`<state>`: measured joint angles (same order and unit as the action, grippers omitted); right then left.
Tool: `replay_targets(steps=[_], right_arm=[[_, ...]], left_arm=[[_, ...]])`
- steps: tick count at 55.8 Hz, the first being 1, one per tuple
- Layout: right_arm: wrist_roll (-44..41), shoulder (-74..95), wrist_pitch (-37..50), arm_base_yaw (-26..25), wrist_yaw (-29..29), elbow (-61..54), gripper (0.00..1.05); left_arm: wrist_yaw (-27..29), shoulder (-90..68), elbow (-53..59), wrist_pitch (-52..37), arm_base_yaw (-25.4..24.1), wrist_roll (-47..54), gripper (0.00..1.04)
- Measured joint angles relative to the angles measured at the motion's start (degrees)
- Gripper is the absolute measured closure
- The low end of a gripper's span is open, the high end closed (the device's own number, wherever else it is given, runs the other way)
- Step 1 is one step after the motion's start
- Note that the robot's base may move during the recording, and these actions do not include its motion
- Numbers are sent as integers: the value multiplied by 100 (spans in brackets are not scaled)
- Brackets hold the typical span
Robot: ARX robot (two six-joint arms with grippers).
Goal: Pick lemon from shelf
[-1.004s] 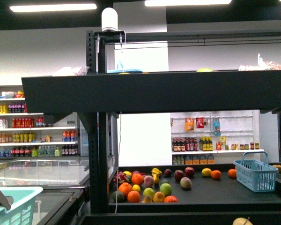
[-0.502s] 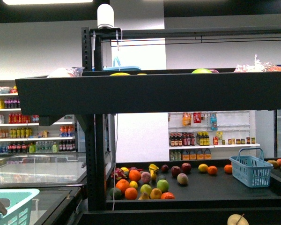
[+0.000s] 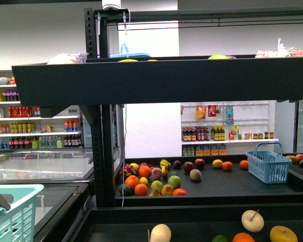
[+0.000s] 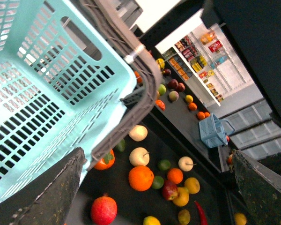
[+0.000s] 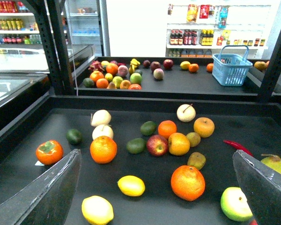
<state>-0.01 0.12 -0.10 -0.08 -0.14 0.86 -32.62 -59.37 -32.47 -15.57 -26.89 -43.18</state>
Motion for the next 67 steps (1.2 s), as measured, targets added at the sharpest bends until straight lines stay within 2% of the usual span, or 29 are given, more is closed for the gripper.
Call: replay_targets(steps=[20,38,54,67], right_arm=[[0,0,0,0,0,0,7],[0,0,0,0,0,0,7],[0,0,0,0,0,0,7],[0,0,0,0,2,0,7]], left_arm=[[35,-2435,-1421,-1364,-116,-1073,8],[669,-3853,-2638,-1878,256,-2221,8],[1021,-4205,-2924,-1773,409,-2529,8],[1239,-4227,-3008,-1558,505,-2520,46]])
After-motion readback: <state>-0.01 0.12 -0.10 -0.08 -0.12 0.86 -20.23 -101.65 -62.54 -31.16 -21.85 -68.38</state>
